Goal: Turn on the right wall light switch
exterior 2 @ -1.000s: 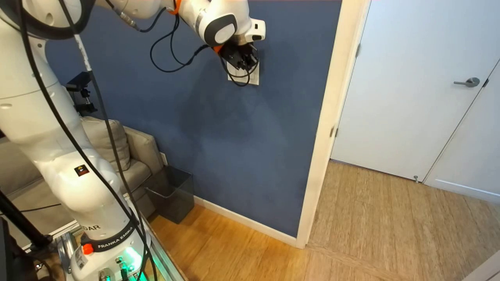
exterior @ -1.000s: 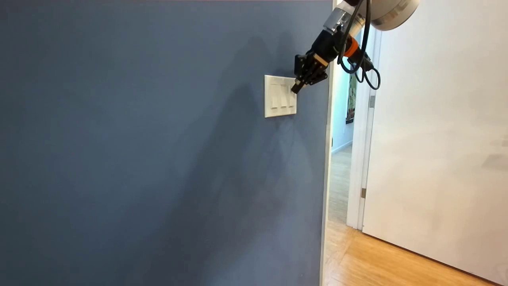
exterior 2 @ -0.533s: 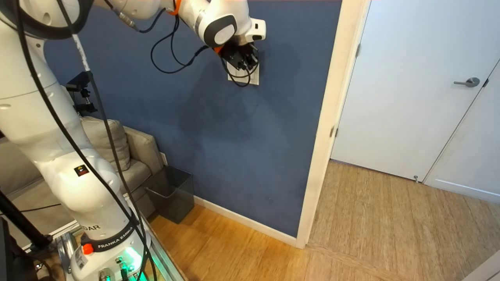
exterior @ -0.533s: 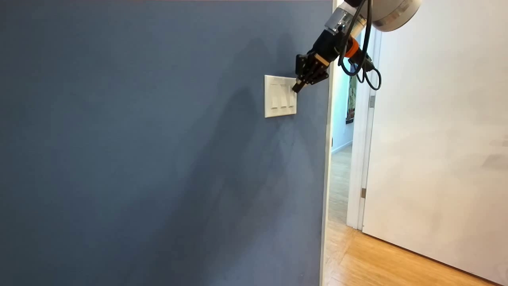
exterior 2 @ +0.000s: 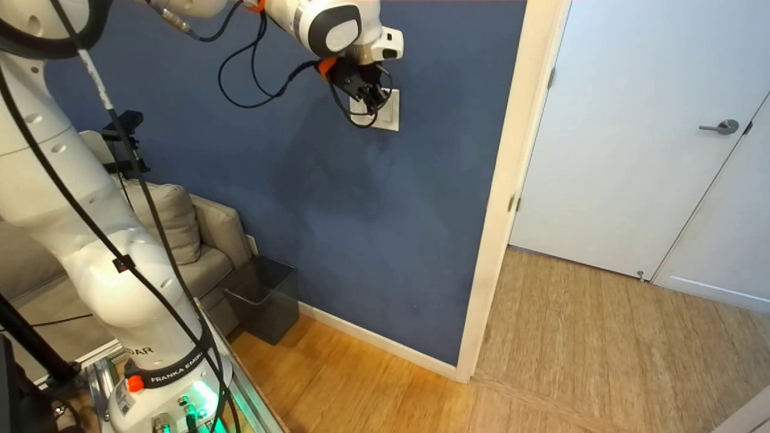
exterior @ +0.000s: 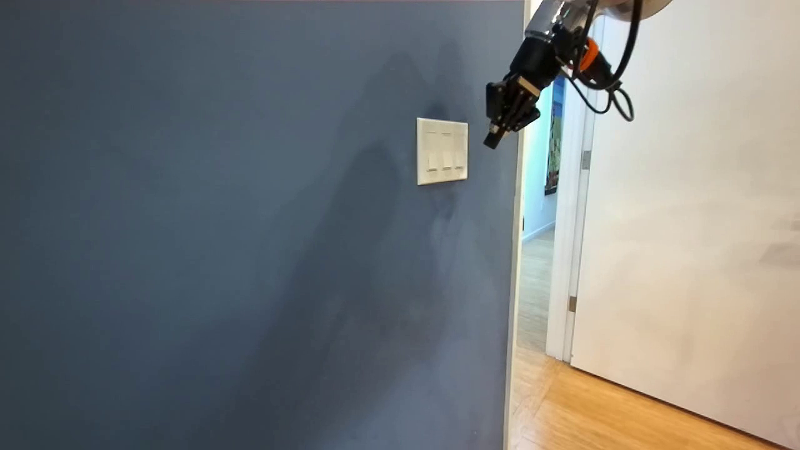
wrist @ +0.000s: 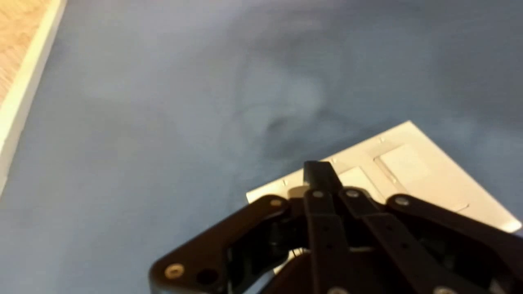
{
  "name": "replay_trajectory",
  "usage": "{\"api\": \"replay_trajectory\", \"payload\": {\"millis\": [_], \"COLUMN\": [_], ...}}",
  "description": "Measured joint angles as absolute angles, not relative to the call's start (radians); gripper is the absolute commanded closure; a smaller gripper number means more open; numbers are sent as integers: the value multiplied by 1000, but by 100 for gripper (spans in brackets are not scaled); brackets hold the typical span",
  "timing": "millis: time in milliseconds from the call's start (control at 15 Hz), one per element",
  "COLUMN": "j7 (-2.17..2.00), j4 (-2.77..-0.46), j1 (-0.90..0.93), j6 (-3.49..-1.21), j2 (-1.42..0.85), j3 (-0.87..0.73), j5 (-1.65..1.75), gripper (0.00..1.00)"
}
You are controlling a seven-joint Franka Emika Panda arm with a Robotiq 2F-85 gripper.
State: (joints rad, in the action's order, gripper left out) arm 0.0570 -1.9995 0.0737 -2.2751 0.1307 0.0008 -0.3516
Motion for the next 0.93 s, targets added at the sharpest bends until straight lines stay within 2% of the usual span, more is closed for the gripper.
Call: {"api": "replay_trajectory", "payload": {"millis": [333, 667, 933], "j7": [-64, -215, -221], "j4": [-2036, -2075, -2115], "j1": [35, -6, -38], "j6": [-1945, -1715, -1587], "j2": [299, 462, 576], "j3": [0, 14, 10], "j5": [-220, -106, -71], "gripper": [32, 0, 0]}}
